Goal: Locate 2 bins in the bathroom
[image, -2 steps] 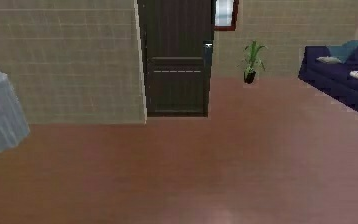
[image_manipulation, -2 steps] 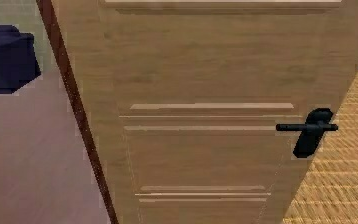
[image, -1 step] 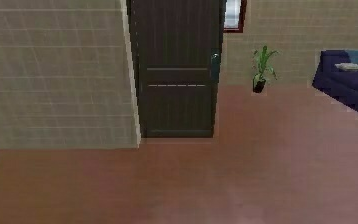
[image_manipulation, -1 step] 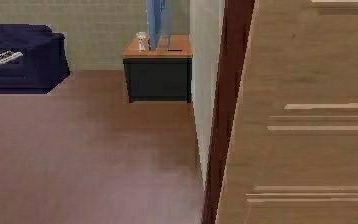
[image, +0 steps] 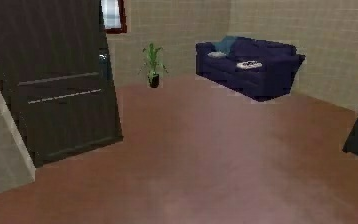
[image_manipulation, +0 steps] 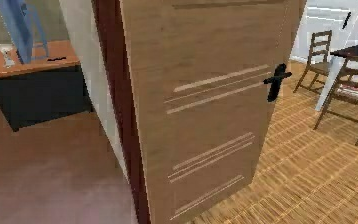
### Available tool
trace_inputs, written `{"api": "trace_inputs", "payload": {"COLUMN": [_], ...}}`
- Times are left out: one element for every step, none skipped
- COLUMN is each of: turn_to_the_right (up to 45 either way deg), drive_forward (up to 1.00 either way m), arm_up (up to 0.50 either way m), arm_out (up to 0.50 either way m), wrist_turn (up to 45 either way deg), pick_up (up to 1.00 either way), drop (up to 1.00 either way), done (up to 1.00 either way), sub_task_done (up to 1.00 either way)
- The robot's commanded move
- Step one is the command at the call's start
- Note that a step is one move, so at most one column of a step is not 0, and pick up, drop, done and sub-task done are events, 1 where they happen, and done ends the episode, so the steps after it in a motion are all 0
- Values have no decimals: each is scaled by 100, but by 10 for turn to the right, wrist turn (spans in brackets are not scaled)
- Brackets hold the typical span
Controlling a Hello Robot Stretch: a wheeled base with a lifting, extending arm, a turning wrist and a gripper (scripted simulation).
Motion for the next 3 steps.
{"api": "trace_inputs", "payload": {"turn_to_the_right": [0, 0, -390], "drive_forward": [100, 95, 0], "arm_up": [0, 0, 0], "arm_out": [0, 0, 0], "wrist_turn": [0, 0, 0], "pick_up": [0, 0, 0], "drop": [0, 0, 0], "done": [0, 0, 0], "sub_task_done": [0, 0, 0]}}
